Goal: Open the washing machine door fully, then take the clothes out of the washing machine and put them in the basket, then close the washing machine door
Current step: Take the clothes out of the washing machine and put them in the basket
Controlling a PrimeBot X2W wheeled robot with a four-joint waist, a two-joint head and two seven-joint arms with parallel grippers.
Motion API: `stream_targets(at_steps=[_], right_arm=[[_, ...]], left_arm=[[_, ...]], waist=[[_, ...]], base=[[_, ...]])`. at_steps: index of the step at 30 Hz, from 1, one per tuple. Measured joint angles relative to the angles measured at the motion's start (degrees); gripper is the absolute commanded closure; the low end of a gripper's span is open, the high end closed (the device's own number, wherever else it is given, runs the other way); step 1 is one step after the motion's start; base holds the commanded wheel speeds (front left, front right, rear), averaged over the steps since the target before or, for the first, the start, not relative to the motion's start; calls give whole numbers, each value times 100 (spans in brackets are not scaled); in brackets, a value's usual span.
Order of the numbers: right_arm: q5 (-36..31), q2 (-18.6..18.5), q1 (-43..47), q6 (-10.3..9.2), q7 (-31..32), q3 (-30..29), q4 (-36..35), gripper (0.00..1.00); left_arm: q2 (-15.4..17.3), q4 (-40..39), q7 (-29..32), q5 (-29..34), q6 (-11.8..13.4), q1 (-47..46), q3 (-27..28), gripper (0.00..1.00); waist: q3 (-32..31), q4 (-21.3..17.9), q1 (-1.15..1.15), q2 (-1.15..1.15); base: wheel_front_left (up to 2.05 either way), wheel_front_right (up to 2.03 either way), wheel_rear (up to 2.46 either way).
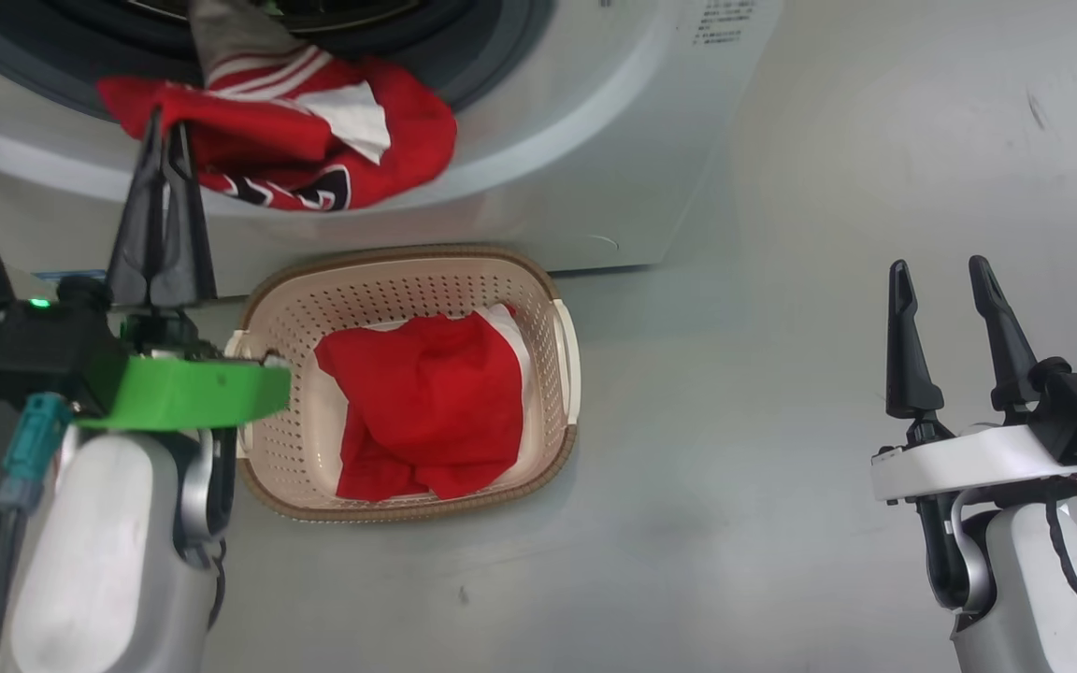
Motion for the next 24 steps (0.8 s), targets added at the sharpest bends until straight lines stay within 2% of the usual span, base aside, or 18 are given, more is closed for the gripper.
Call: stream_targets(at_steps=[8,11,16,24], right_arm=[[-1,13,68,49,0,118,-31,0],[-1,21,81,59,0,152,-83,0],[-1,45,76,93,0,220,-140,0],[2,98,0,96,0,290,-171,0]], left_arm=[[-16,60,32,-30,-2,661,-200,100],[-48,254,129,-76,-74,773,-386,100],[-86,732,299,-194,-227,804,-619,100],[-138,1808,589,-281,-299,730,-739,100]], waist=[[-196,102,0,0],[-138,84,0,0],[2,0,0,0],[227,-221,0,0]], base=[[0,0,0],[0,0,0],[0,0,0],[0,0,0]])
